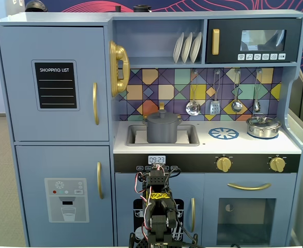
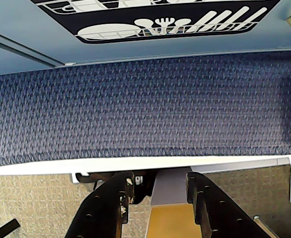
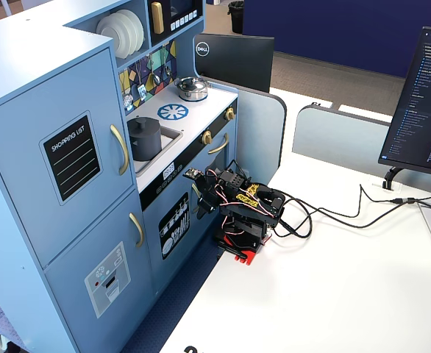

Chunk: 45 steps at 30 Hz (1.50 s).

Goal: Take off the lid from the gray recipient and place it on the counter

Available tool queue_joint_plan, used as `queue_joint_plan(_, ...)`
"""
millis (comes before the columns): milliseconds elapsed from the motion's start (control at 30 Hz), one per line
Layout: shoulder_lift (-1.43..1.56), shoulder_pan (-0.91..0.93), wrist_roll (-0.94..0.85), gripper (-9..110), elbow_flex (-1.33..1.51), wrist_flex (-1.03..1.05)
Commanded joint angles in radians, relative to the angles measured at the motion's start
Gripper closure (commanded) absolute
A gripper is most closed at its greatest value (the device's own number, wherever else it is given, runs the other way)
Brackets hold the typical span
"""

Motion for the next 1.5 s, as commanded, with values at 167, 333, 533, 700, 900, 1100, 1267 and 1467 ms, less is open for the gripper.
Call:
queue_joint_plan(167, -0.002, 0.048, 0.017, 101, 0.003, 0.179)
queue_joint_plan(333, -0.002, 0.048, 0.015, 101, 0.003, 0.179)
queue_joint_plan(533, -0.018, 0.055, 0.012, 101, -0.071, -0.020)
queue_joint_plan(700, -0.170, 0.052, -0.009, 101, -0.380, -0.365)
queue_joint_plan(900, -0.302, 0.066, -0.100, 101, -0.706, -0.723)
queue_joint_plan(1100, -0.348, 0.063, -0.150, 99, -0.785, -0.899)
queue_joint_plan(1267, -0.370, 0.064, -0.155, 99, -0.775, -0.948)
queue_joint_plan(1467, -0.472, 0.087, -0.141, 88, -0.813, -1.015)
